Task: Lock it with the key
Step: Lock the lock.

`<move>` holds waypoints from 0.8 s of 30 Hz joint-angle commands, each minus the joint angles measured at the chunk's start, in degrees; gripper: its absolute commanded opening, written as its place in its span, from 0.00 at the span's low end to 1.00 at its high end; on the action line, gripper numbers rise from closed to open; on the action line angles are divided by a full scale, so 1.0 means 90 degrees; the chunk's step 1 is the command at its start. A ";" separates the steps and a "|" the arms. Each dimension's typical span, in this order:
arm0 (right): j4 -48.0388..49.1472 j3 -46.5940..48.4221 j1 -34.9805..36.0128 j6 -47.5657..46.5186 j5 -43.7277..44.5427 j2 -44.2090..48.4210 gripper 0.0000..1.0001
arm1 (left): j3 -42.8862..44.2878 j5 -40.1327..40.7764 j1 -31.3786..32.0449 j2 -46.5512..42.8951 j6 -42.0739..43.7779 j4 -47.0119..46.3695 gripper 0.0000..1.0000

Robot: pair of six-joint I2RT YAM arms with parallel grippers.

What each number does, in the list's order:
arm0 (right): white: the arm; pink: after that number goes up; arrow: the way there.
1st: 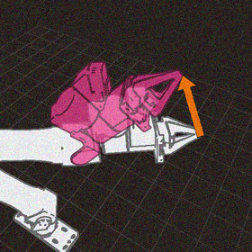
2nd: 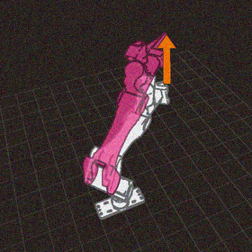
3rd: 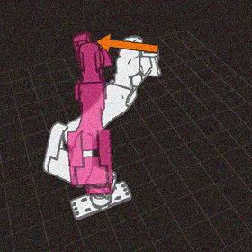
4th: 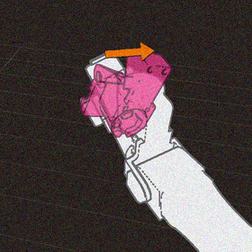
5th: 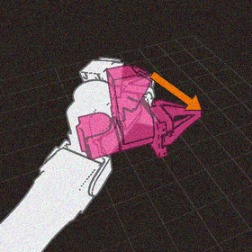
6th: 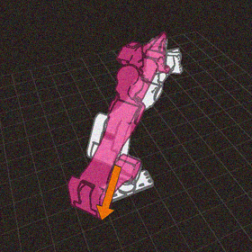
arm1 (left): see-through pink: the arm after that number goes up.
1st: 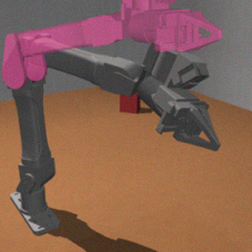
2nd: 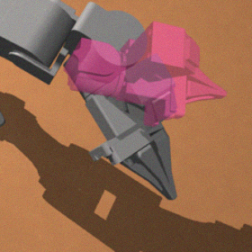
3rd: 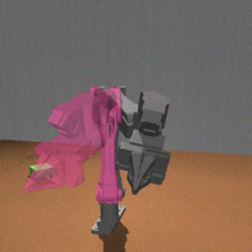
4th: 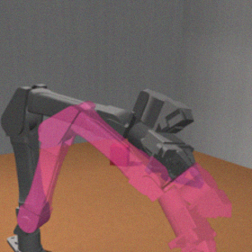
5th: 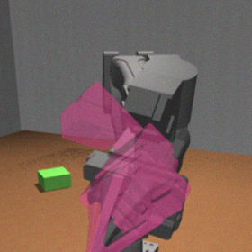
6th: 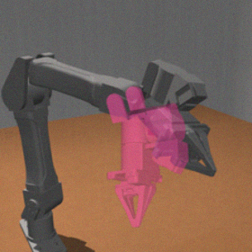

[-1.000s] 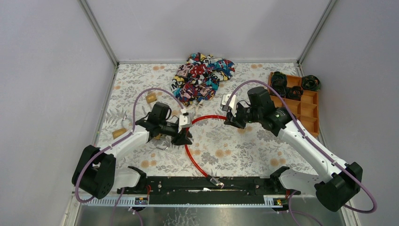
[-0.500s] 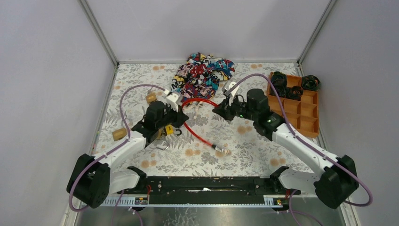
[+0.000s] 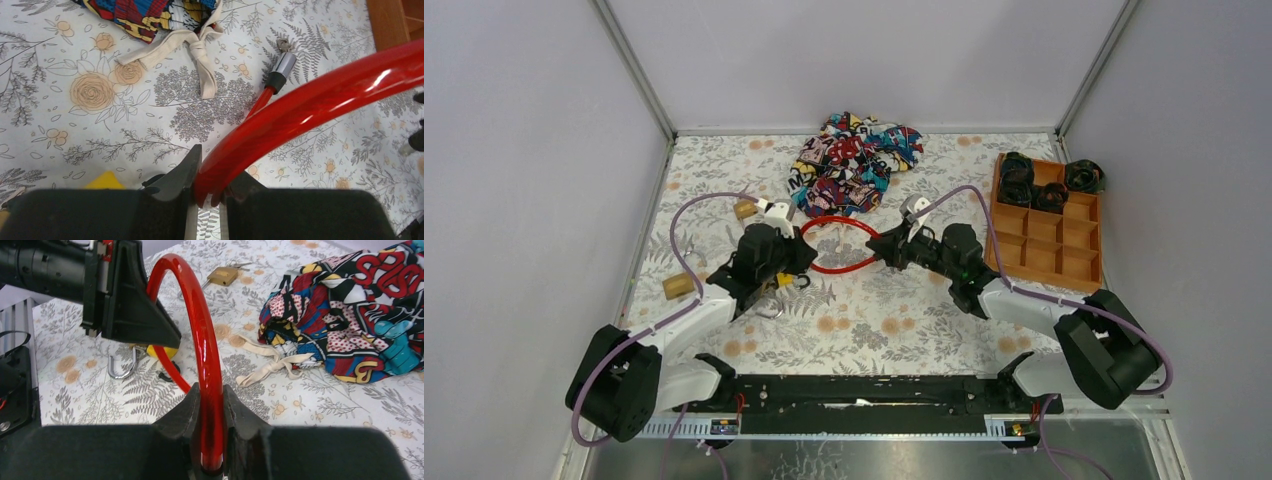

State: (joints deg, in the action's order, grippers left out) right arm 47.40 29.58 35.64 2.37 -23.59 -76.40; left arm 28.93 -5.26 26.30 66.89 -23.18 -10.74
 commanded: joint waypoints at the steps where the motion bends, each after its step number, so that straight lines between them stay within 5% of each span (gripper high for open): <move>1: 0.1482 0.0074 -0.0260 0.0243 0.0370 -0.0093 0.00 | -0.0146 -0.0036 -0.0140 -0.0097 0.0096 -0.0379 0.00; 6: 0.1861 0.0005 -0.0355 0.0514 0.0565 -0.0470 0.00 | -0.0447 -0.0915 -0.0106 -0.0576 0.1401 -0.0950 0.00; 9: 0.1756 -0.0042 -0.0356 0.0601 0.0628 -0.0275 0.00 | -0.1024 -0.2063 0.0018 -0.1403 0.3684 -0.1853 0.00; 11: 0.1297 0.0028 -0.0361 0.0523 0.0625 -0.0002 0.00 | -0.1122 -0.3068 0.0081 -0.1928 0.5889 -0.1599 0.00; 13: 0.0825 0.0066 -0.0361 0.0328 0.0548 0.0315 0.00 | -0.1082 -0.3953 0.0102 -0.2320 0.7119 -0.0838 0.00; 17: 0.0538 -0.0258 -0.0358 0.0172 0.0694 0.0740 0.00 | -0.0742 -0.3921 0.0148 -0.2148 0.6400 -0.0284 0.00; 20: 0.1386 -0.0642 -0.0352 0.0491 0.0673 0.0547 0.00 | -0.0749 -0.2808 0.0153 -0.1619 0.4794 -0.1095 0.00; 24: 0.1951 -0.0550 -0.0354 0.0450 0.0650 0.0109 0.00 | 0.0157 -0.1056 0.0146 -0.0587 0.2782 -0.0416 0.00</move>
State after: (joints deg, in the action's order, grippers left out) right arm 55.35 23.62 33.52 5.34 -22.11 -72.42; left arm 22.76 -27.97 27.05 55.16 18.72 -16.01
